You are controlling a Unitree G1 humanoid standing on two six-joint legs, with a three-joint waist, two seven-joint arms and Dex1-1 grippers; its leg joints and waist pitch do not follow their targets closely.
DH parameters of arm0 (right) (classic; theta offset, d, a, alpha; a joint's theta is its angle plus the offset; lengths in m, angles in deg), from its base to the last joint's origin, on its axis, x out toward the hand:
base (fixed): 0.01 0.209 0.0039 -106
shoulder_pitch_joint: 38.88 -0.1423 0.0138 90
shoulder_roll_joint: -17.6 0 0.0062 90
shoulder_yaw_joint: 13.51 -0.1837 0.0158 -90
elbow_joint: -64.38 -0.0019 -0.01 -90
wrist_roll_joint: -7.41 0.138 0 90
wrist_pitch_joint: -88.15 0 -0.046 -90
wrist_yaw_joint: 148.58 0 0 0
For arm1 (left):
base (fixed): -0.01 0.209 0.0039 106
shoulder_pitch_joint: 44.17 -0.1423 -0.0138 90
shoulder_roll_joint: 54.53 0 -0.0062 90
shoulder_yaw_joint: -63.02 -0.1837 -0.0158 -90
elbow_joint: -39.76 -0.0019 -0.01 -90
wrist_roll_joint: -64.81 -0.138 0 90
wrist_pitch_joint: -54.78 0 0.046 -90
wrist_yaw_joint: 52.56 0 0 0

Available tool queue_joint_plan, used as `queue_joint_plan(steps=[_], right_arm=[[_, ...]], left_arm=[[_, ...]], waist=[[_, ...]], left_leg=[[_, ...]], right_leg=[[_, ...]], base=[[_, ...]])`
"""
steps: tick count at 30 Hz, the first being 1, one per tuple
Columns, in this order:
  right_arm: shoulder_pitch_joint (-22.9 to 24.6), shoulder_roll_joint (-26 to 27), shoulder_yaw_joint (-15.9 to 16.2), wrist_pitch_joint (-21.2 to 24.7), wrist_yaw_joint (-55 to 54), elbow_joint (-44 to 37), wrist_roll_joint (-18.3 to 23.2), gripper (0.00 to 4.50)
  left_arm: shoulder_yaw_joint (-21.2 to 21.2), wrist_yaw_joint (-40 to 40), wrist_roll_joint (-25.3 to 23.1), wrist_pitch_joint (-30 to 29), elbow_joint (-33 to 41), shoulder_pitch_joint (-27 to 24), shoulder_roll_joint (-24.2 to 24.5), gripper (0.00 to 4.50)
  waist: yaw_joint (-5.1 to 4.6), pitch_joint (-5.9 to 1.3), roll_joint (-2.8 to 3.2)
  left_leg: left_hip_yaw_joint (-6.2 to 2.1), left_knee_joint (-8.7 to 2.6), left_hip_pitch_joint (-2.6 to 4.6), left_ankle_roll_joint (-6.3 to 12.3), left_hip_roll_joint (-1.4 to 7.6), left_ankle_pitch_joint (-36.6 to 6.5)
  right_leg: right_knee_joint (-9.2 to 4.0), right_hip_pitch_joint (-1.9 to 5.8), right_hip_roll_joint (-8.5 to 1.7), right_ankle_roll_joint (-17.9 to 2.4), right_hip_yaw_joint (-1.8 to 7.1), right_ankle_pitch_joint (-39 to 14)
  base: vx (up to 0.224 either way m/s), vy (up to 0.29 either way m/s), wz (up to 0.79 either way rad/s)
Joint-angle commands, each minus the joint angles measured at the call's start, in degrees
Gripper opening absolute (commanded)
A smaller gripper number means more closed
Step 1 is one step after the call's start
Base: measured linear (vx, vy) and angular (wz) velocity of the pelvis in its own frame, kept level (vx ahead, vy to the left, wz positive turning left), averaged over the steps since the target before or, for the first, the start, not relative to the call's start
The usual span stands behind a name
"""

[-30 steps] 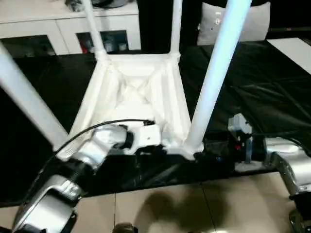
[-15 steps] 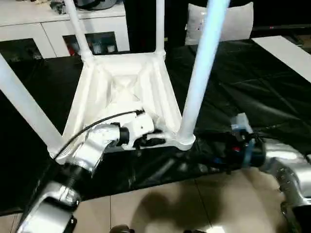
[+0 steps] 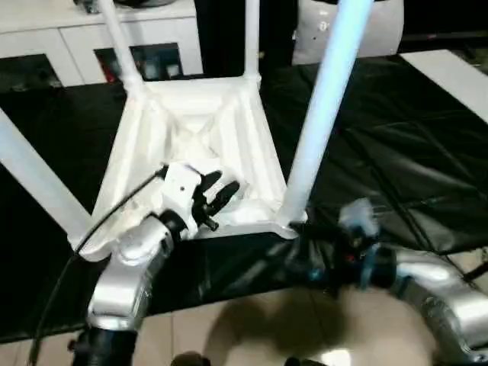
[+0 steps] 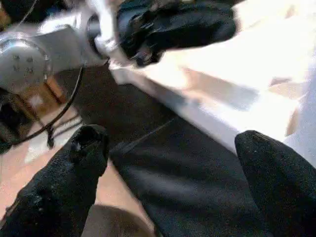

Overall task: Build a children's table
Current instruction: Rotate table base

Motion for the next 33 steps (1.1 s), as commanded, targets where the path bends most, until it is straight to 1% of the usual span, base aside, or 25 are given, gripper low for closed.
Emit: queue_joint_plan(steps=[1,2,3,4,5,6,7,8,9,10,11,12,13,15,17,18,20,22,24,26,27,28,30,32,33], right_arm=[[-0.3,-1.0,0.2,-0.4,0.1,-1.4,-0.7,4.44],[-0.2,-1.4,0.4,-0.5,0.4,-1.8,-0.7,4.44],[-0.2,-1.5,0.4,0.2,0.5,-2.0,-0.3,4.44],[-0.4,-1.3,0.2,1.4,0.2,-1.9,0.3,4.44],[-0.6,-0.8,-0.1,1.6,-0.1,-1.6,0.6,4.44],[-0.8,-0.4,-0.3,1.7,-0.3,-1.4,0.9,4.44],[-1.3,0.1,-0.6,2.6,-1.0,-0.9,1.3,4.44],[-1.8,0.6,-0.8,3.0,-2.1,-0.1,1.5,4.44],[-2.3,1.0,-0.4,1.6,-2.9,0.7,0.4,4.44],[-2.6,1.2,0.0,0.5,-3.4,1.2,-0.4,4.44],[-3.0,1.8,0.3,-0.7,-4.0,1.9,-1.1,4.44],[-3.6,2.5,0.4,-2.2,-4.9,2.7,-1.9,4.44],[-3.7,2.7,0.4,-2.5,-5.1,2.9,-2.0,4.44],[-5.4,4.2,-0.4,-1.9,-8.5,5.5,-2.8,4.44],[-6.1,5.0,-1.1,-2.1,-10.0,6.7,-3.2,4.44],[-6.7,5.6,-1.9,-2.2,-11.5,7.7,-3.6,4.44],[-8.7,6.7,-3.8,-4.2,-15.6,11.2,-5.8,4.44],[-9.9,7.0,-5.1,-4.7,-18.3,13.1,-6.5,4.44],[-13.2,7.0,-9.4,-7.5,-25.5,19.2,-7.8,4.44],[-15.3,6.7,-12.7,-10.9,-28.5,23.1,-8.0,4.44],[-15.4,6.6,-13.0,-11.1,-28.6,23.3,-8.0,4.44],[-15.7,6.5,-13.4,-11.4,-28.6,23.8,-7.8,4.44],[-16.3,5.5,-14.5,-11.6,-28.8,26.0,-7.8,4.44],[-16.2,5.2,-14.7,-12.1,-28.9,26.8,-8.3,4.44],[-16.0,5.4,-14.9,-11.6,-29.0,26.7,-8.1,4.44]], left_arm=[[0.2,2.4,-0.5,-2.0,1.6,-1.4,-0.5,1.97],[0.2,2.5,-0.2,-1.9,2.2,-2.1,-0.7,1.97],[0.4,2.6,0.1,-1.5,3.0,-3.2,-0.7,1.97],[0.9,2.9,0.2,-1.5,3.8,-4.2,-0.3,1.97],[1.2,2.7,0.5,-1.2,4.2,-4.9,0.1,1.97],[1.4,2.5,0.7,-1.0,4.4,-5.3,0.4,1.97],[1.6,2.2,0.9,-0.8,4.6,-5.7,0.7,1.97],[1.9,2.5,0.8,-1.4,5.3,-6.4,1.0,2.28],[2.2,2.9,0.7,-2.3,6.3,-7.2,1.3,2.33],[2.4,3.3,0.5,-3.0,7.1,-7.7,1.4,2.33],[2.5,2.5,1.6,-3.8,8.5,-9.0,1.7,2.39],[2.3,1.2,2.6,-3.9,9.8,-10.5,2.1,2.39],[2.3,0.9,2.9,-3.9,10.1,-10.8,2.2,2.53],[2.4,-0.6,5.2,-4.0,12.5,-14.0,2.4,2.72],[2.4,-1.4,6.1,-4.1,13.1,-14.9,2.9,2.83],[2.5,-2.3,6.7,-4.0,13.5,-15.6,3.5,2.99],[3.0,-5.2,8.7,-4.3,14.8,-17.4,5.7,3.16],[3.4,-6.3,9.5,-4.5,15.3,-17.9,6.5,3.37],[5.6,-8.8,11.2,-4.5,16.4,-19.6,8.8,3.58],[7.8,-9.9,11.4,-1.9,16.1,-21.1,10.7,3.70],[8.0,-10.1,11.5,-1.5,15.9,-21.3,11.0,3.70],[8.5,-10.7,11.8,-1.0,15.5,-21.6,11.4,3.82],[11.6,-15.5,15.1,-0.5,12.9,-24.0,14.1,4.00],[13.7,-20.5,17.2,1.2,9.0,-26.3,17.0,4.07],[14.5,-22.3,17.2,2.9,6.0,-26.6,18.0,4.21]], waist=[[-0.05,-2.57,-0.52],[0.68,-2.61,-1.24],[1.57,-2.36,-1.60],[1.69,-2.25,-2.04],[1.99,-1.86,-1.90],[2.21,-1.45,-1.27],[2.18,-2.05,0.04],[1.20,-2.09,0.66],[0.53,-2.95,1.76],[0.60,-2.73,1.92],[0.44,-2.37,1.45],[0.42,-2.02,0.93],[0.30,-1.89,0.72],[-0.16,-1.82,-0.17],[-0.30,-1.74,-0.20],[-0.51,-1.65,-0.63],[-0.65,-1.67,-0.75],[-1.11,-1.65,-0.99],[-1.34,-1.76,-1.42],[-1.34,-1.55,-1.49],[-1.23,-1.44,-1.45],[-1.17,-1.28,-1.85],[-1.19,-1.16,-1.65],[-1.49,-1.01,-2.24],[-1.46,-0.97,-1.99]], left_leg=[[-1.11,-3.85,-2.22,8.90,-0.76,-17.9],[-0.81,-2.36,-3.51,9.95,-1.83,-11.3],[-0.75,1.35,-3.60,10.72,-1.79,-6.0],[-0.68,3.82,-3.89,10.56,-1.64,-4.6],[-1.23,5.11,-3.01,8.35,-0.25,-3.7],[-1.51,2.27,-2.48,8.31,0.25,-3.5],[-1.08,-0.30,0.09,7.86,0.73,-4.1],[-0.45,-3.12,1.67,8.07,1.33,-10.3],[-1.66,-4.62,2.11,6.03,3.46,-16.8],[-2.02,-5.31,2.04,3.44,4.12,-21.0],[-1.58,-5.89,2.28,-0.39,3.38,-29.0],[-0.74,-5.88,2.45,-2.11,2.10,-33.7],[-0.56,-5.80,2.26,-2.33,1.55,-35.0],[-0.31,-5.62,1.76,-1.65,0.66,-34.7],[-0.12,-5.46,1.88,-1.51,0.45,-34.4],[-0.02,-5.45,1.66,-1.08,0.32,-33.4],[0.17,-5.38,1.64,-0.56,0.06,-31.8],[0.29,-5.40,1.36,-0.06,-0.02,-30.0],[1.05,-5.18,1.62,0.76,-0.10,-26.5],[1.27,-5.12,1.66,1.09,-0.12,-26.3],[1.59,-4.99,2.22,1.18,-0.17,-26.9],[1.71,-4.95,2.39,1.32,-0.21,-27.0],[1.45,-5.36,1.85,1.36,-0.29,-27.3],[1.38,-5.63,1.51,1.09,-0.17,-28.0],[1.29,-5.67,1.66,1.02,-0.21,-28.5]], right_leg=[[-4.29,5.05,-4.83,-8.6,0.64,-21.8],[-5.96,6.41,-8.38,-4.9,1.11,-29.4],[-8.01,6.66,-13.15,-2.8,2.20,-36.8],[-8.76,6.48,-15.50,-1.5,3.02,-38.6],[-8.87,5.37,-16.46,-2.9,4.67,-42.3],[-8.38,5.91,-13.59,-6.6,2.35,-40.0],[-7.65,4.63,-9.62,-8.6,2.36,-36.5],[-4.44,3.01,-3.04,-9.5,0.57,-27.6],[-2.06,2.90,-0.99,-8.8,1.71,-16.5],[-1.91,2.74,-0.94,-8.3,2.52,-13.0],[-2.38,2.47,-1.54,-7.9,3.72,-10.9],[-3.06,2.14,-2.22,-7.5,4.59,-14.7],[-3.26,2.18,-2.61,-7.1,4.85,-18.0],[-4.26,2.15,-3.60,-4.6,5.53,-27.7],[-4.69,1.62,-3.68,-3.2,5.92,-31.3],[-4.95,1.73,-3.71,-2.3,5.93,-32.6],[-5.30,1.46,-3.96,-1.4,5.92,-35.5],[-5.47,1.59,-3.88,-0.9,5.85,-36.4],[-5.65,0.93,-3.55,-1.5,6.09,-34.9],[-5.63,0.72,-3.48,-2.0,5.92,-35.7],[-6.03,0.27,-3.24,-1.5,5.95,-36.8],[-6.26,0.12,-3.22,-1.2,5.94,-37.4],[-6.00,0.71,-3.22,-0.6,5.75,-38.5],[-6.02,0.72,-3.13,-0.2,5.68,-38.3],[-6.11,0.59,-3.19,0.0,5.73,-38.9]], base=[[-0.061,-0.049,0.50],[-0.028,-0.028,0.41],[-0.035,0.000,0.41],[-0.035,0.000,0.41],[-0.040,0.030,0.32],[-0.039,0.074,0.18],[-0.039,0.074,0.18],[-0.045,0.111,0.08],[-0.048,0.126,0.04],[-0.048,0.126,0.04],[-0.039,0.109,0.06],[-0.029,0.078,0.01],[-0.029,0.078,0.01],[0.000,0.000,0.00],[0.000,0.000,0.00],[0.000,0.000,0.00],[0.000,0.000,0.00],[0.000,0.000,0.00],[0.000,0.000,0.00],[0.000,0.000,0.00],[0.000,0.000,0.00],[0.000,0.000,0.00],[0.000,0.000,0.00],[0.000,0.000,0.00],[0.000,0.000,0.00]])
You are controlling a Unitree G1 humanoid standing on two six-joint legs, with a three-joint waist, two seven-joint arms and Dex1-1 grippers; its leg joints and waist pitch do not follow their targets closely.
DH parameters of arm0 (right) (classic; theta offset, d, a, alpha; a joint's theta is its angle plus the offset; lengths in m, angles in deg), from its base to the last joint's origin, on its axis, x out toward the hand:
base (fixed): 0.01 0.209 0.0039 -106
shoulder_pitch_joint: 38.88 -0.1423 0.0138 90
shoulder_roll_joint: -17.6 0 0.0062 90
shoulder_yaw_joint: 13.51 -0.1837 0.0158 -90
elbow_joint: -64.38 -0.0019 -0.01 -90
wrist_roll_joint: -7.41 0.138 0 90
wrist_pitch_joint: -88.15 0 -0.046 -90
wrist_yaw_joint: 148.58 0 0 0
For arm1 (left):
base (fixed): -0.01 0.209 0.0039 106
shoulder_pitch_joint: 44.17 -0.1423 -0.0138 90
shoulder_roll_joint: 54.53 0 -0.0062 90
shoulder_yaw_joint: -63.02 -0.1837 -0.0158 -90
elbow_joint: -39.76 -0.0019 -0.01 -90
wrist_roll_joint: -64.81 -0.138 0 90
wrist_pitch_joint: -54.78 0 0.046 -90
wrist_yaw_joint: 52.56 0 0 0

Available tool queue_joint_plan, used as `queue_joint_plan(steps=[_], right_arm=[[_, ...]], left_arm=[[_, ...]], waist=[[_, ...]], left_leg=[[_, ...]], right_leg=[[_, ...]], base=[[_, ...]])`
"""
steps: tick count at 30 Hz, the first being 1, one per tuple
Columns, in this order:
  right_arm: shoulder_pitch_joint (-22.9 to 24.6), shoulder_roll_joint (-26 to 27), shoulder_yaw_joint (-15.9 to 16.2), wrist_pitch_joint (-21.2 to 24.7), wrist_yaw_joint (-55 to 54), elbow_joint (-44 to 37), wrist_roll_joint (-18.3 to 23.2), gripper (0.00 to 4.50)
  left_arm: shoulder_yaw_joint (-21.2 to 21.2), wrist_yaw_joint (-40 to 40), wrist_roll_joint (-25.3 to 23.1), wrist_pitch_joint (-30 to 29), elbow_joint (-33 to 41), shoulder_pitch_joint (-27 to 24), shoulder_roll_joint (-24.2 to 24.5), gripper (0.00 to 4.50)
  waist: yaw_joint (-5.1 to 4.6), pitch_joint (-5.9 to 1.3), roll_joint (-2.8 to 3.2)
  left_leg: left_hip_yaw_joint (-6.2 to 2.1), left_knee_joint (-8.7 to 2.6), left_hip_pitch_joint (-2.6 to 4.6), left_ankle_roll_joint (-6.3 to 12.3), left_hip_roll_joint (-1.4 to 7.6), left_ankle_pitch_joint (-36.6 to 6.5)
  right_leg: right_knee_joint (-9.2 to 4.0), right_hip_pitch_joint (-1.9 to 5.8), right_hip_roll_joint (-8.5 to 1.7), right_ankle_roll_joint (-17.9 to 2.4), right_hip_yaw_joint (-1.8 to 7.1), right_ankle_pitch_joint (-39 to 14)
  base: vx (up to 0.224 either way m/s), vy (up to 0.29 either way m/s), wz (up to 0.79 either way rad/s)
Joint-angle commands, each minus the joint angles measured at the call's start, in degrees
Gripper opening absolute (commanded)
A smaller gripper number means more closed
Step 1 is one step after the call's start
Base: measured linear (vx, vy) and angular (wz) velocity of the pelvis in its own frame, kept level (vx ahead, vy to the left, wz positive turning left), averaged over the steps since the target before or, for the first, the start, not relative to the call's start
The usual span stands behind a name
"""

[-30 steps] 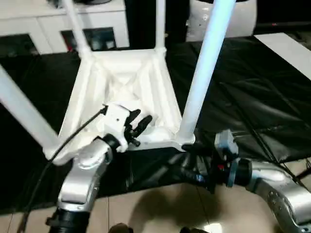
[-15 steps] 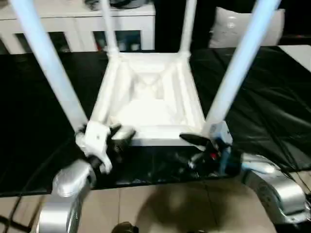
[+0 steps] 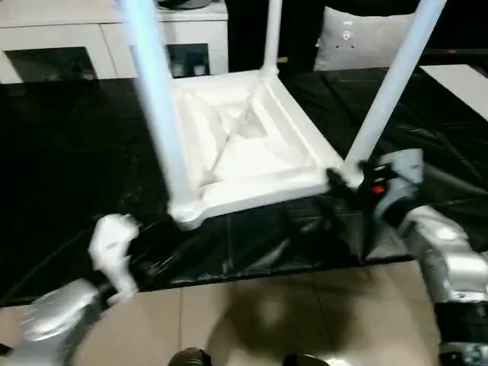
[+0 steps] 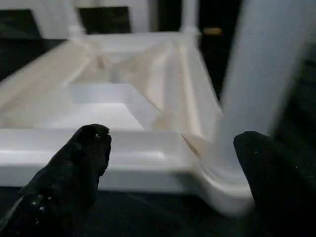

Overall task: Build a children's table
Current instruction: Rotate table base

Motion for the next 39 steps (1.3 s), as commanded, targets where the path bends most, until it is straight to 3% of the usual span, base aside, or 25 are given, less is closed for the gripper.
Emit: queue_joint_plan(steps=[1,2,3,4,5,6,8,10,11,14,17,21,23,26,27,29,30,32,34,37,39], right_arm=[[0.0,0.0,-0.5,0.0,-0.3,0.3,-0.3,4.44],[0.3,0.2,-0.7,0.7,0.7,0.3,0.9,4.44],[1.1,0.2,0.1,2.1,3.8,-0.1,2.8,4.47],[1.9,0.1,1.1,2.6,5.8,-0.4,3.4,4.49],[2.0,0.1,1.3,2.6,6.2,-0.5,3.4,4.49],[2.8,0.5,2.1,2.3,6.7,-0.4,3.0,4.49],[3.1,0.9,2.8,2.2,6.3,-0.3,2.4,4.49],[3.3,2.0,3.7,1.8,5.1,-0.4,1.5,4.49],[3.0,2.9,4.1,0.9,2.9,-0.2,0.2,4.49],[2.4,3.8,4.4,0.2,0.9,0.4,-1.1,4.49],[0.9,5.1,5.2,3.2,-2.3,1.9,-2.3,4.49],[-0.3,5.6,6.7,2.5,-2.0,4.4,-3.6,4.49],[-1.2,5.9,7.3,2.6,-2.8,6.9,-4.7,4.49],[-2.0,6.3,7.5,2.8,-3.0,8.7,-5.2,4.49],[-2.3,6.4,7.6,2.4,-3.3,9.6,-5.5,4.49],[-2.9,6.7,7.7,2.0,-3.6,10.7,-5.9,4.49],[-3.6,6.9,7.6,1.3,-4.0,11.9,-6.1,4.49],[-4.1,7.0,7.6,0.7,-4.2,12.9,-6.2,4.49],[-5.8,7.2,7.6,-1.0,-4.6,15.8,-7.0,4.49],[-6.3,7.2,7.8,-1.7,-4.5,16.4,-7.4,4.49],[-6.5,7.3,7.8,-1.8,-3.9,16.4,-7.4,4.49]], left_arm=[[1.6,-2.8,0.6,1.8,-3.1,-0.3,0.9,4.21],[2.4,-4.1,0.1,4.4,-7.1,0.2,1.7,4.42],[3.8,-4.6,-0.9,9.8,-16.1,3.6,2.0,4.48],[4.5,-4.4,-1.3,12.9,-22.4,7.0,1.8,4.49],[4.6,-4.3,-1.4,13.5,-23.7,7.7,1.7,4.49],[5.1,-4.1,-1.9,17.0,-30.8,12.0,1.3,4.49],[5.1,-4.2,-2.3,19.8,-36.9,15.8,1.2,4.49],[5.3,-6.3,-2.1,23.1,-47.2,22.5,1.9,4.49],[5.2,-8.6,-1.8,24.1,-52.0,26.1,2.5,4.49],[4.6,-10.4,-2.1,25.0,-55.3,29.0,2.6,4.49],[4.1,-13.9,-3.7,29.1,-65.6,36.7,2.1,4.49],[3.1,-17.2,-5.8,32.9,-74.9,42.9,2.5,4.49],[2.0,-21.4,-5.2,33.0,-73.5,44.5,2.3,4.49],[1.2,-24.0,-4.8,33.7,-71.3,45.1,1.6,4.49],[0.8,-25.1,-4.1,33.3,-68.8,44.7,1.0,4.49],[0.5,-26.9,-3.4,33.6,-66.7,44.7,0.1,4.49],[-0.4,-27.8,-2.4,31.9,-62.3,43.4,-0.5,4.49],[-1.3,-28.3,-1.6,30.5,-58.5,42.2,-1.0,4.49],[-3.9,-27.5,-1.5,27.5,-50.5,40.0,-2.0,4.49],[-5.0,-24.2,-2.5,26.1,-46.9,39.6,-2.9,4.49],[-5.1,-23.0,-2.7,24.1,-44.1,39.2,-3.3,4.49]], waist=[[-0.14,-2.28,-0.08],[-0.18,-2.21,-0.13],[-0.03,-2.03,-0.67],[-0.11,-1.99,-0.63],[-0.03,-2.31,-0.63],[0.43,-2.48,-0.42],[0.65,-2.64,-0.44],[0.65,-2.70,-0.56],[0.91,-2.97,-0.41],[1.03,-2.91,-0.46],[1.18,-3.10,-0.50],[1.81,-3.57,-0.52],[2.10,-3.82,-0.75],[2.37,-3.73,-0.67],[2.40,-3.98,-0.70],[3.05,-4.63,-0.66],[3.33,-4.72,-0.76],[3.63,-5.11,-1.07],[3.56,-5.26,-0.96],[3.44,-4.78,-0.94],[3.25,-4.63,-0.86]], left_leg=[[-1.01,-5.84,1.09,-1.22,2.16,-28.1],[-1.17,-5.98,1.01,-1.24,2.16,-28.3],[-1.24,-6.02,1.13,-0.88,2.21,-28.5],[-1.00,-5.97,1.46,-0.76,2.02,-28.7],[-0.86,-5.79,1.85,-0.74,1.94,-28.6],[-0.82,-6.02,2.09,-1.06,2.46,-26.6],[-0.77,-6.25,2.10,-1.66,2.53,-26.5],[-0.91,-6.59,1.51,-2.04,2.82,-25.7],[-0.65,-6.42,2.15,-2.42,2.66,-26.2],[-1.02,-6.94,1.41,-3.61,3.11,-26.2],[-0.38,-6.53,2.12,-3.56,2.60,-25.7],[-0.28,-6.47,1.94,-3.45,3.12,-21.9],[0.08,-6.39,1.60,-2.97,3.24,-18.6],[0.61,-6.12,1.93,-2.69,3.33,-21.9],[0.66,-6.07,1.96,-2.66,3.36,-21.6],[1.18,-5.53,2.07,-1.62,3.56,-15.0],[1.49,-5.10,2.01,-0.65,3.54,-12.3],[1.52,-4.39,1.19,1.16,3.06,-7.0],[1.56,-4.01,0.85,2.79,3.14,-3.6],[1.68,-4.17,0.86,2.78,3.20,-6.2],[1.54,-4.44,0.81,1.42,3.39,-8.2]], right_leg=[[-6.10,0.80,-2.11,-1.1,1.57,-37.3],[-6.15,0.94,-2.11,-0.9,1.53,-37.2],[-6.24,0.78,-2.23,-0.7,1.53,-37.8],[-6.61,0.61,-2.02,-0.2,1.56,-38.5],[-6.66,0.46,-1.94,-0.2,1.58,-38.1],[-6.35,0.55,-2.24,-1.7,1.94,-33.9],[-6.09,0.86,-2.17,-2.5,1.85,-31.7],[-5.36,1.40,-2.39,-3.9,1.91,-28.7],[-5.39,0.97,-2.37,-4.2,2.02,-28.6],[-4.69,1.66,-2.91,-5.7,2.01,-26.7],[-4.82,1.09,-2.68,-6.9,2.27,-24.9],[-3.98,1.74,-3.28,-8.4,2.45,-19.8],[-3.45,2.29,-3.48,-9.4,2.40,-17.4],[-3.30,1.64,-3.25,-10.7,2.49,-19.3],[-3.17,1.81,-3.25,-10.8,2.51,-18.7],[-2.13,2.01,-2.91,-13.6,2.46,-8.4],[-1.57,2.02,-2.73,-15.1,2.45,-4.1],[-0.57,2.77,-2.70,-15.9,2.35,1.7],[-0.08,2.88,-2.81,-16.9,2.22,5.1],[-0.87,2.86,-2.54,-16.0,2.21,-1.4],[-1.12,3.01,-2.52,-14.7,2.26,-5.5]], base=[[0.000,0.000,0.00],[0.000,0.000,0.00],[0.000,0.000,0.00],[0.000,0.000,0.00],[0.000,0.000,0.00],[0.000,0.000,0.00],[0.000,0.000,0.00],[0.000,0.000,0.00],[0.000,0.000,0.00],[0.000,0.000,0.00],[0.000,0.000,0.00],[0.000,0.000,0.00],[0.000,0.000,0.00],[0.020,-0.006,0.00],[0.074,-0.021,0.01],[0.076,-0.023,0.03],[0.082,-0.027,0.05],[0.074,-0.029,0.02],[0.000,0.000,0.00],[0.000,0.000,0.00],[0.000,0.000,0.00]])
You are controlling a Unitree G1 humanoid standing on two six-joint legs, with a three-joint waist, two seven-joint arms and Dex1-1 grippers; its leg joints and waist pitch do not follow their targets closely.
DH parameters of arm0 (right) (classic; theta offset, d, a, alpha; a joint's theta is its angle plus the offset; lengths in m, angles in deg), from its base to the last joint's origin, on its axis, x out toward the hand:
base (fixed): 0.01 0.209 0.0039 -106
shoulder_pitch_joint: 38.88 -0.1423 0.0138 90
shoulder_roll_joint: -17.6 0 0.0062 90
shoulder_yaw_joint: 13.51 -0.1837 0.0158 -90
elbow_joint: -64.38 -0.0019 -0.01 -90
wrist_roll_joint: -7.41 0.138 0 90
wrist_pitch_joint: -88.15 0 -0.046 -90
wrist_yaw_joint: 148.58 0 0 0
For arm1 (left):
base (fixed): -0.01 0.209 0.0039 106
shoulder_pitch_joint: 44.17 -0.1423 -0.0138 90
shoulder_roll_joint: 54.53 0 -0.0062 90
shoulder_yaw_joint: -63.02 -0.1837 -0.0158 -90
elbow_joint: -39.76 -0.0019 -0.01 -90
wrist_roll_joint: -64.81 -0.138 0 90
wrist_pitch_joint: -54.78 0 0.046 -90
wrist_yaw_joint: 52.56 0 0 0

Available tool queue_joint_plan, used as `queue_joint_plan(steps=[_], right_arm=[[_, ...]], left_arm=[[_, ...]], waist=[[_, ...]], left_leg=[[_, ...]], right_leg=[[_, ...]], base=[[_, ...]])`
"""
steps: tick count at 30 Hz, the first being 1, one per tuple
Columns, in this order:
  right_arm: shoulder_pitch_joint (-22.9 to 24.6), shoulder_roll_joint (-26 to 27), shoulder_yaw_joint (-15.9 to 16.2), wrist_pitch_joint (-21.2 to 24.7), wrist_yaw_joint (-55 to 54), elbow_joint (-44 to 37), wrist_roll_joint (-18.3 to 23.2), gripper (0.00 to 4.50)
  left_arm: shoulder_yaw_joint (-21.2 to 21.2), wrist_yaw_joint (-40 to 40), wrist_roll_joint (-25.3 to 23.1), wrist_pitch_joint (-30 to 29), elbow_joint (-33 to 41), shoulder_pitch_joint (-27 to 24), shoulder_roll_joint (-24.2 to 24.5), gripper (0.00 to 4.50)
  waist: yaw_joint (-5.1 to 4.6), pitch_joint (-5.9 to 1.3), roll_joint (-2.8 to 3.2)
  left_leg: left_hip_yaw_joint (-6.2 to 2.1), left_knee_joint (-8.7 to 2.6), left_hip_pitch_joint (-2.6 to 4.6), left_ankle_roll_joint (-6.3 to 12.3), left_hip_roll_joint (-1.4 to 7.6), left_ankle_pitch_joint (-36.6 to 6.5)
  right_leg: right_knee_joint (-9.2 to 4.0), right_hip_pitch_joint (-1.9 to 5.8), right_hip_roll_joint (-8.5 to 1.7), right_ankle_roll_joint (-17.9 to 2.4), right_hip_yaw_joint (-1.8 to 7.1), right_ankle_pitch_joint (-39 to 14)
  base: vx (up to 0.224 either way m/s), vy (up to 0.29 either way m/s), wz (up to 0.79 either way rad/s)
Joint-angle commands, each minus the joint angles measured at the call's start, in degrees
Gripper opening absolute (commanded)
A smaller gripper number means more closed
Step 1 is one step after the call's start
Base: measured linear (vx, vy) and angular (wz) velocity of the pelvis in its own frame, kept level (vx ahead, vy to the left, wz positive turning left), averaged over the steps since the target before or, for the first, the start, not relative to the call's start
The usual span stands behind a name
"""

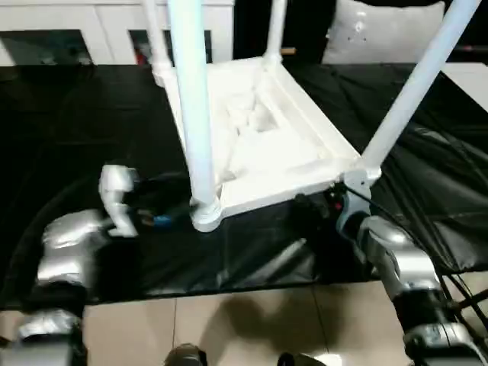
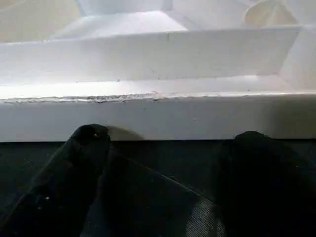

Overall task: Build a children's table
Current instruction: Rotate table base

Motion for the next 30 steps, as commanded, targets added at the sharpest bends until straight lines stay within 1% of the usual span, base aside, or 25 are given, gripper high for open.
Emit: queue_joint_plan(steps=[1,2,3,4,5,6,7,8,9,10,11,13,14,16,19,21,22,23,24,25,26,27,28,29,30], right_arm=[[-0.1,-0.2,-0.1,-0.4,0.3,0.0,-0.6,4.49],[-0.1,-0.2,-0.1,-0.4,0.3,0.0,-0.7,4.49],[-0.1,-0.2,0.0,-0.5,0.3,0.2,-0.7,4.49],[-0.1,-0.2,0.1,-0.9,0.3,0.6,-0.8,4.49],[-0.2,-0.3,0.4,-1.2,0.5,1.1,-1.0,4.49],[-0.2,-0.2,0.5,-1.3,0.6,1.2,-1.0,4.49],[-0.3,-0.1,0.4,-1.6,0.6,1.5,-1.0,4.49],[-0.3,-0.1,0.4,-1.6,0.6,1.5,-1.0,4.49],[-0.8,0.3,0.5,-2.1,0.5,2.3,-1.1,4.49],[-1.3,0.8,0.5,-2.4,0.4,3.1,-1.2,4.49],[-1.7,1.1,0.6,-2.6,0.4,3.5,-1.2,4.49],[-1.9,1.3,0.7,-2.7,0.4,3.7,-1.2,4.49],[-2.3,1.5,1.0,-3.1,0.6,4.2,-1.4,4.49],[-2.3,1.6,1.1,-3.1,0.6,4.3,-1.4,4.49],[-2.1,1.5,1.1,-3.1,0.8,4.0,-1.3,4.49],[-2.0,1.4,1.0,-3.2,1.0,4.1,-1.5,4.49],[-1.9,1.2,0.8,-3.6,1.1,4.4,-1.8,4.49],[-2.0,1.2,0.7,-3.8,1.1,4.7,-2.0,4.49],[-2.0,1.2,0.7,-3.9,1.1,4.8,-2.0,4.49],[-2.0,1.2,0.7,-4.0,1.2,4.9,-2.1,4.49],[-2.1,1.2,0.7,-4.1,1.2,5.0,-2.1,4.49],[-2.2,1.4,0.9,-4.4,1.4,5.1,-2.3,4.49],[-2.2,1.5,1.0,-4.4,1.4,5.2,-2.3,4.49],[-2.5,2.0,1.4,-4.5,1.6,5.4,-2.4,4.49],[-2.6,2.2,1.7,-4.7,1.8,5.5,-2.5,4.49]], left_arm=[[-0.5,1.6,-0.5,-3.0,4.5,-0.6,0.0,4.49],[-0.7,1.9,-0.4,-3.8,5.8,-0.9,0.0,4.49],[-1.0,2.2,-0.2,-4.9,7.1,-1.1,-0.1,4.49],[-1.8,3.3,0.0,-7.0,10.3,-1.8,-0.3,4.49],[-4.3,6.9,-0.4,-11.2,17.7,-2.7,-1.9,4.49],[-5.3,8.4,-0.5,-12.9,20.4,-2.9,-2.5,4.49],[-6.1,9.7,-0.5,-14.9,23.2,-3.1,-2.8,4.49],[-6.2,9.8,-0.5,-15.0,23.3,-3.1,-2.8,4.49],[-7.4,11.8,-0.1,-18.6,27.5,-3.2,-3.1,4.49],[-8.7,13.4,0.6,-21.6,31.6,-3.5,-3.4,4.49],[-9.7,14.0,1.8,-23.6,34.3,-3.8,-3.9,4.49],[-10.4,14.1,3.2,-25.3,36.1,-4.0,-4.1,4.49],[-11.9,14.3,5.4,-28.6,40.2,-4.6,-4.2,4.49],[-12.3,14.0,6.4,-30.0,41.7,-4.9,-4.1,4.49],[-14.2,13.6,11.9,-35.8,47.3,-5.4,-4.1,4.49],[-14.7,14.2,13.8,-38.2,49.2,-5.5,-4.8,4.49],[-15.6,15.4,15.4,-40.5,50.9,-5.4,-6.5,4.49],[-16.4,16.0,15.6,-41.3,51.3,-5.3,-7.6,4.49],[-16.5,16.0,15.6,-41.4,51.4,-5.3,-7.7,4.49],[-16.7,16.3,15.7,-42.0,51.8,-5.3,-7.9,4.49],[-17.2,16.8,15.1,-41.9,51.4,-5.1,-8.6,4.49],[-18.3,18.2,13.3,-41.4,50.2,-4.3,-10.1,4.49],[-18.7,18.7,12.5,-41.0,49.6,-4.0,-10.6,4.49],[-19.8,20.4,8.9,-38.5,46.9,-3.0,-12.2,4.49],[-20.0,21.1,8.1,-37.9,46.0,-2.6,-12.8,4.49]], waist=[[0.08,-4.52,0.54],[0.01,-4.40,0.49],[-0.03,-4.33,0.27],[-0.04,-4.29,0.26],[-0.25,-4.36,0.32],[-0.32,-4.24,0.20],[-0.18,-4.26,0.30],[-0.11,-4.30,0.37],[-0.22,-4.48,0.32],[-0.30,-4.61,0.29],[-0.46,-4.52,0.27],[-0.73,-4.61,0.21],[-0.95,-4.70,0.15],[-1.32,-4.63,0.08],[-1.72,-4.67,0.13],[-2.08,-4.74,0.29],[-2.15,-4.77,0.41],[-2.29,-4.74,0.32],[-2.27,-4.70,0.28],[-2.32,-4.73,0.15],[-2.50,-4.69,0.18],[-2.57,-4.60,0.26],[-2.60,-4.57,0.18],[-2.58,-4.51,0.18],[-2.53,-4.52,0.27]], left_leg=[[0.14,-3.88,0.30,1.01,2.00,-11.4],[0.10,-4.04,0.54,-0.06,2.07,-13.0],[0.11,-4.14,0.69,-0.71,2.01,-14.4],[0.08,-4.17,0.69,-1.00,1.99,-14.8],[-0.05,-4.24,0.79,-1.59,2.39,-15.5],[0.00,-4.16,0.90,-1.40,2.23,-15.4],[0.03,-4.07,1.08,-1.16,2.12,-15.2],[0.21,-3.97,1.25,-1.00,2.10,-15.3],[0.13,-3.97,0.71,-1.10,2.00,-13.9],[0.05,-3.98,0.73,-1.26,2.16,-13.3],[0.13,-3.85,0.66,-0.85,1.97,-12.5],[0.15,-3.73,0.48,-0.67,1.72,-11.8],[0.19,-3.62,0.44,-0.60,1.60,-11.4],[0.19,-3.57,0.22,-0.27,1.44,-11.1],[0.20,-3.50,0.27,-0.29,1.47,-11.0],[0.31,-3.36,0.34,-0.39,1.41,-11.0],[0.33,-3.30,0.36,-0.49,1.44,-10.9],[0.37,-3.27,0.29,-0.47,1.48,-10.8],[0.37,-3.23,0.30,-0.41,1.45,-10.9],[0.34,-3.21,0.17,-0.21,1.32,-10.8],[0.33,-3.24,0.19,-0.13,1.33,-11.2],[0.37,-3.23,0.31,-0.20,1.39,-11.9],[0.42,-3.18,0.35,-0.21,1.38,-12.1],[0.34,-3.28,0.37,-0.17,1.40,-12.8],[0.34,-3.26,0.53,-0.34,1.42,-13.2]], right_leg=[[-3.03,3.70,-3.08,-12.8,2.29,-10.3],[-3.31,3.59,-3.04,-12.1,2.40,-13.0],[-3.63,3.51,-2.97,-11.3,2.50,-15.6],[-3.69,3.50,-2.98,-11.0,2.55,-16.7],[-3.42,3.39,-3.06,-11.0,2.68,-16.9],[-3.65,3.23,-2.79,-11.2,2.67,-16.8],[-3.80,3.06,-2.74,-11.3,2.69,-16.8],[-3.80,2.85,-2.58,-11.5,2.74,-16.3],[-3.27,3.39,-2.35,-11.6,2.62,-14.4],[-3.00,3.45,-2.41,-11.8,2.62,-13.1],[-3.07,3.37,-2.18,-12.1,2.53,-11.7],[-2.95,3.60,-2.09,-12.2,2.47,-11.0],[-2.89,3.73,-2.06,-12.2,2.48,-10.8],[-3.09,3.78,-1.94,-11.9,2.42,-11.2],[-3.04,3.76,-1.83,-11.9,2.38,-11.6],[-3.04,3.72,-1.66,-12.3,2.36,-11.0],[-2.93,3.76,-1.66,-12.5,2.38,-10.5],[-3.03,3.81,-1.61,-12.8,2.37,-9.9],[-3.10,3.81,-1.59,-12.8,2.34,-10.0],[-3.12,4.00,-1.60,-12.5,2.31,-10.5],[-3.24,3.95,-1.54,-12.1,2.28,-11.6],[-3.51,3.83,-1.55,-11.7,2.29,-13.0],[-3.65,3.78,-1.51,-11.5,2.31,-13.5],[-3.93,3.75,-1.42,-10.9,2.25,-14.9],[-3.97,3.67,-1.46,-10.5,2.24,-15.6]], base=[[0.000,0.000,0.00],[0.000,0.000,0.00],[0.000,0.000,0.00],[0.000,0.000,0.00],[0.000,0.000,0.00],[0.000,0.000,0.00],[0.000,0.000,0.00],[0.000,0.000,0.00],[0.000,0.000,0.00],[0.000,0.000,0.00],[0.000,0.000,0.00],[0.000,0.000,0.00],[0.000,0.000,0.00],[0.000,0.000,0.00],[0.000,0.000,0.00],[0.000,0.000,0.00],[0.000,0.000,0.00],[0.000,0.000,0.00],[0.000,0.000,0.00],[0.000,0.000,0.00],[0.000,0.000,0.00],[0.000,0.000,0.00],[0.000,0.000,0.00],[0.000,0.000,0.00],[0.000,0.000,0.00]])
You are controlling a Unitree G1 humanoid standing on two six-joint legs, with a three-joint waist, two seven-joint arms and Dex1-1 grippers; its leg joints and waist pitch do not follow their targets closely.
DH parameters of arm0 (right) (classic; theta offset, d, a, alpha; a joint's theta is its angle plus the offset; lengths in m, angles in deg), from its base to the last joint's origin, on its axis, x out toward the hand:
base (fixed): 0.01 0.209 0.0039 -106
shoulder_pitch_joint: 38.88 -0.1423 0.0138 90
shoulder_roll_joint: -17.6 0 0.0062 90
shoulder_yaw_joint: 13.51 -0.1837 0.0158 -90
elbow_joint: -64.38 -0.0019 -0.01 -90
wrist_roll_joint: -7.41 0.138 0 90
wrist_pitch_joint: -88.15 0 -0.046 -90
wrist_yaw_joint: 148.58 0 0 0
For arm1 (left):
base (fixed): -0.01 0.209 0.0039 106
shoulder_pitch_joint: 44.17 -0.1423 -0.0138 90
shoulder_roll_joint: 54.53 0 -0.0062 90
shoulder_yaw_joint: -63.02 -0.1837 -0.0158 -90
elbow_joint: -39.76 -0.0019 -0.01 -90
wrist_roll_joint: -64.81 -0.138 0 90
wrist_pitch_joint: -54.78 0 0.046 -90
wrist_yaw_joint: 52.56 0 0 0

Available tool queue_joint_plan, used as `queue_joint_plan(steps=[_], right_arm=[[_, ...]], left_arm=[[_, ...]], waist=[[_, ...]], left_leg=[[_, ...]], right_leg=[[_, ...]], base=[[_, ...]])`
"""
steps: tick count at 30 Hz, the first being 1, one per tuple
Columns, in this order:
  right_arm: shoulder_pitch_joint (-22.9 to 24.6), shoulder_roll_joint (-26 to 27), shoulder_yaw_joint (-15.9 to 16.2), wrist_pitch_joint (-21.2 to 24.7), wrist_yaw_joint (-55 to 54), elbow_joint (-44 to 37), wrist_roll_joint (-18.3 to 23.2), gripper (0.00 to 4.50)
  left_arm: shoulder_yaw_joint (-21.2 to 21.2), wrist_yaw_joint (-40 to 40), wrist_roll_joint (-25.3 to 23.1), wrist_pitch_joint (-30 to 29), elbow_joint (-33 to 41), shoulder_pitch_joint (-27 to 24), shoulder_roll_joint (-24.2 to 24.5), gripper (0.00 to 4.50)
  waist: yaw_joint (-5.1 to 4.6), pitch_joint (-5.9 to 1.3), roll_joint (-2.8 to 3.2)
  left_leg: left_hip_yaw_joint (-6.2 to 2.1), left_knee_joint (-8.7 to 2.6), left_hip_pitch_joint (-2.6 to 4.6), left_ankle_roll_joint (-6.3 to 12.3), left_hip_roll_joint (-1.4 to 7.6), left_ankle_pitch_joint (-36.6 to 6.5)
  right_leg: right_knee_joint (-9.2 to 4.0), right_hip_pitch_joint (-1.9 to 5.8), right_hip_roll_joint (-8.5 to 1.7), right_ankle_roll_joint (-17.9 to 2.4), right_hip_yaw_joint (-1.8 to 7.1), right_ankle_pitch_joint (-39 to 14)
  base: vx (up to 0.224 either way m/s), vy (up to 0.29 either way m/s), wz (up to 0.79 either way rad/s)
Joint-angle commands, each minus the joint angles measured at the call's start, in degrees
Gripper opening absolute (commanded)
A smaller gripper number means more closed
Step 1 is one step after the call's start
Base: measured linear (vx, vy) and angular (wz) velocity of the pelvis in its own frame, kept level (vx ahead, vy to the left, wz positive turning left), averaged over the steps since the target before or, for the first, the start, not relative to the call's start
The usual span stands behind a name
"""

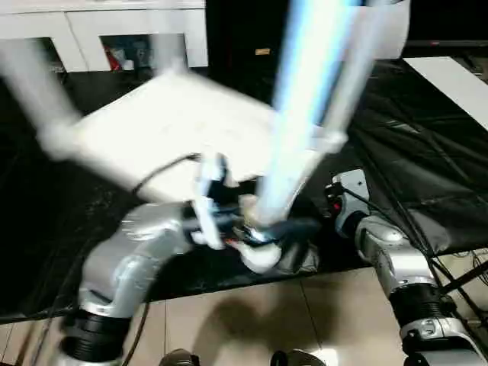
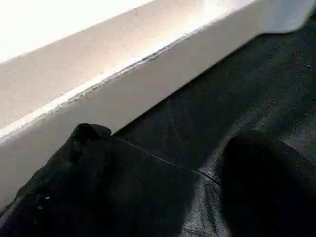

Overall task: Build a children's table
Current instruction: Rotate table base

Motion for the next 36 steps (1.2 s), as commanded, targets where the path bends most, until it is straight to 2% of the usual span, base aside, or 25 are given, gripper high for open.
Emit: queue_joint_plan(steps=[1,2,4,6,8,10,16,20,22,27,30,32,36], right_arm=[[-0.9,1.2,1.8,-1.0,1.7,-0.2,-0.1,4.49],[-1.0,1.7,2.1,-1.0,2.1,-0.1,0.0,4.49],[-1.3,2.7,3.0,-1.2,3.2,0.0,0.0,4.49],[-1.4,3.7,3.9,-1.6,4.5,0.3,-0.1,4.49],[-1.8,4.8,4.7,-2.7,5.6,1.7,-0.2,4.49],[-2.4,5.3,4.6,-3.2,5.3,2.6,-0.4,4.49],[-3.7,5.8,2.0,-4.1,6.0,5.2,0.9,4.49],[-3.8,5.8,1.9,-7.3,8.2,6.5,0.7,4.49],[-4.1,5.9,1.8,-8.4,7.3,7.6,0.3,4.49],[-5.2,6.5,0.1,-9.5,6.6,9.2,0.8,4.49],[-5.3,6.2,-1.1,-10.5,6.5,10.0,0.8,4.49],[-5.0,5.8,-1.6,-11.6,6.4,10.2,1.0,4.49],[-4.2,4.6,-3.1,-12.9,6.4,9.1,1.6,4.49]], left_arm=[[-2.0,1.4,-2.5,1.4,-2.0,1.2,-0.8,4.49],[-2.4,1.8,-3.3,2.0,-2.7,1.7,-1.1,4.49],[-3.1,3.2,-4.8,2.8,-4.8,3.0,-2.2,4.49],[-3.5,4.6,-5.3,3.5,-6.3,3.9,-3.6,4.49],[-4.2,6.0,-6.0,4.4,-7.5,4.5,-5.5,4.49],[-4.6,6.7,-6.8,5.3,-8.2,4.6,-6.6,4.49],[-4.8,8.6,-7.8,7.7,-10.2,4.3,-9.3,4.49],[-5.6,7.9,-6.5,7.2,-8.9,3.1,-10.5,4.49],[-5.8,7.9,-7.0,7.6,-9.4,3.1,-10.7,4.49],[-4.5,10.5,-10.3,9.9,-13.4,4.8,-10.6,4.49],[-2.4,12.8,-11.8,11.2,-16.3,6.0,-10.6,4.49],[-1.3,14.0,-12.7,12.5,-17.6,6.5,-10.4,4.49],[-0.8,15.3,-15.8,15.7,-20.4,7.5,-9.0,4.49]], waist=[[0.39,-4.43,-0.05],[0.37,-4.48,-0.08],[0.35,-4.60,0.04],[0.32,-4.59,0.06],[0.29,-4.77,0.25],[0.22,-4.76,0.18],[0.26,-5.00,0.28],[0.30,-5.36,0.52],[0.25,-5.37,0.44],[0.13,-5.25,0.55],[0.10,-5.22,0.49],[0.22,-5.36,0.37],[0.34,-5.50,0.64]], left_leg=[[0.13,-3.54,-0.17,0.13,0.50,-13.4],[0.11,-3.54,-0.06,0.02,0.51,-13.8],[0.09,-3.48,-0.03,0.09,0.50,-13.9],[0.04,-3.51,-0.16,0.01,0.54,-13.8],[0.01,-3.41,0.01,-0.26,0.66,-14.5],[0.02,-3.39,0.02,-0.12,0.65,-14.8],[0.07,-3.16,0.07,0.50,0.68,-14.9],[0.08,-3.01,0.02,1.05,0.77,-13.9],[0.10,-2.96,-0.07,1.30,0.74,-13.4],[0.00,-3.08,0.03,1.27,0.73,-15.1],[-0.02,-3.05,0.01,1.12,0.66,-15.5],[-0.02,-2.95,0.01,1.34,0.66,-14.9],[-0.02,-2.86,-0.10,1.78,0.54,-14.4]], right_leg=[[-4.47,3.84,-2.23,-9.9,2.18,-16.4],[-4.64,3.70,-2.25,-9.1,2.15,-17.9],[-4.78,3.62,-2.26,-8.7,2.14,-18.6],[-4.72,3.68,-2.26,-8.9,2.14,-18.2],[-4.65,3.56,-2.29,-9.6,2.12,-17.8],[-4.68,3.54,-2.28,-10.1,2.07,-17.4],[-4.59,3.62,-2.34,-11.1,2.09,-16.0],[-4.28,3.76,-2.32,-12.2,2.02,-13.6],[-4.21,3.82,-2.29,-12.6,2.00,-12.7],[-4.50,3.75,-2.24,-11.7,1.89,-15.7],[-4.64,3.71,-2.30,-11.1,1.85,-17.0],[-4.59,3.71,-2.36,-11.2,1.89,-16.4],[-4.63,3.77,-2.35,-11.0,1.83,-16.3]], base=[[0.000,0.000,0.00],[0.000,0.000,0.00],[0.000,0.000,0.00],[0.000,0.000,0.00],[0.000,0.000,0.00],[0.000,0.000,0.00],[0.000,0.000,0.00],[0.000,0.000,0.00],[0.000,0.000,0.00],[0.000,0.000,0.00],[0.000,0.000,0.00],[0.000,0.000,0.00],[0.000,0.000,0.00]])
